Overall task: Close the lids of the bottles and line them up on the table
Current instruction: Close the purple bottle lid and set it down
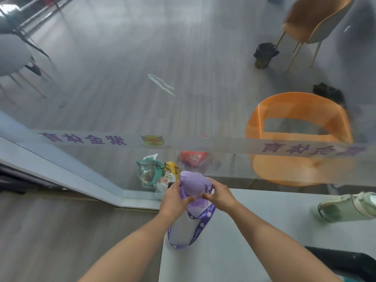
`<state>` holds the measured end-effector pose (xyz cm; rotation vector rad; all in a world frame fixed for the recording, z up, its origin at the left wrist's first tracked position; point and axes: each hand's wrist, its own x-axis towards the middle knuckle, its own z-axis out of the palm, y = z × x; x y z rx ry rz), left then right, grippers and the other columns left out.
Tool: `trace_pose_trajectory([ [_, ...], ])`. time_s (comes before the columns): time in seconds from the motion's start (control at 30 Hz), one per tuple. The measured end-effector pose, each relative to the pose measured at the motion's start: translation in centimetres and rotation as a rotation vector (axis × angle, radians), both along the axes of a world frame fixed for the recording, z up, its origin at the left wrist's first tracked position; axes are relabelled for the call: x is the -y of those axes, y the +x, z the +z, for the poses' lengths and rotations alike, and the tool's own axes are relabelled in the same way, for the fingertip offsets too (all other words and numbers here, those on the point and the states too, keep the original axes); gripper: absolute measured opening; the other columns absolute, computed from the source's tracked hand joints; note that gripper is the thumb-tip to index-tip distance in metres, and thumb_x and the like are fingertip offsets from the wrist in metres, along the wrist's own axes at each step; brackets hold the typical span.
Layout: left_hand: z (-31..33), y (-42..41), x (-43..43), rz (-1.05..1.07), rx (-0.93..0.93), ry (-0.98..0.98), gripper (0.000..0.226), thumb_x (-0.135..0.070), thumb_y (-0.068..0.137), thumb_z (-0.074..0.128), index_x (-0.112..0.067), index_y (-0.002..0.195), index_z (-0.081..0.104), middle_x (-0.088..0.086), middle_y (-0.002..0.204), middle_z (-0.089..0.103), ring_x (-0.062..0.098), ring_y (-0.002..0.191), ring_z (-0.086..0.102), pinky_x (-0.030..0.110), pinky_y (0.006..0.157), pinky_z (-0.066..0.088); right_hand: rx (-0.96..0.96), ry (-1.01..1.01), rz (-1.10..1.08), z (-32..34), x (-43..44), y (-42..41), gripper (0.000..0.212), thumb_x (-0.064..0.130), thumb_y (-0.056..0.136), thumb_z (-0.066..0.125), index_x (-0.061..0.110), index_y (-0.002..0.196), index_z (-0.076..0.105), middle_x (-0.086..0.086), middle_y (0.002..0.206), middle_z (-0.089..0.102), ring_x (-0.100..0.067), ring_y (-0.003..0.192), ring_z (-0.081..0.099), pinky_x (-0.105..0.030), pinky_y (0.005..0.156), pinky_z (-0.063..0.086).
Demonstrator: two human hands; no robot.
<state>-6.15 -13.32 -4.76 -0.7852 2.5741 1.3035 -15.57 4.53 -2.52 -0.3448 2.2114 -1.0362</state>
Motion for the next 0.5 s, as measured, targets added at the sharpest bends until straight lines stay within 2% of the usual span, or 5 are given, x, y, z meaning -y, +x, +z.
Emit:
trace_pose_trajectory([
  [0.1,0.1,0.2,-0.3,0.020,0.015,0.017,0.089,-0.074,0.058,0.074,-0.037,0.133,0.044,-0.014,0.122,0.058,0.010,0.111,0.055,0.037,0.092,0.051,0.000,-0.015,0.019,-0.1,-0.3,-0.1,0.060,0.025,0.080,0.082,0.034,0.134,0.057,0.004,0.115,0.071,-0.019,0.102,0.065,-0.028,0.085,0.053],
  [0.27,1.0,-0.3,-0.5,-0.034,0.051,0.022,0.069,-0.041,0.073,0.082,-0.025,0.132,0.048,-0.010,0.118,0.060,0.011,0.105,0.058,0.027,0.087,0.049,-0.029,0.018,0.047,-0.6,-0.6,0.2,0.060,0.034,0.081,0.081,0.034,0.134,0.055,0.003,0.115,0.072,-0.020,0.100,0.066,-0.033,0.086,0.055],
  [0.4,1.6,-0.7,-0.1,-0.082,0.077,-0.018,0.071,-0.042,0.070,0.083,-0.024,0.130,0.051,-0.004,0.119,0.061,0.015,0.106,0.058,0.032,0.091,0.049,-0.042,0.031,0.043,-0.2,-0.9,0.6,0.064,0.037,0.080,0.080,0.037,0.137,0.051,0.003,0.120,0.071,-0.021,0.106,0.066,-0.038,0.093,0.054],
  [0.5,2.0,-0.3,-0.3,-0.088,0.097,-0.064,0.080,-0.045,0.069,0.084,-0.023,0.136,0.046,0.000,0.122,0.062,0.021,0.111,0.057,0.037,0.094,0.049,-0.055,0.049,0.009,0.5,-1.6,1.4,0.065,0.038,0.082,0.079,0.035,0.140,0.049,0.002,0.128,0.067,-0.023,0.116,0.061,-0.036,0.097,0.050],
])
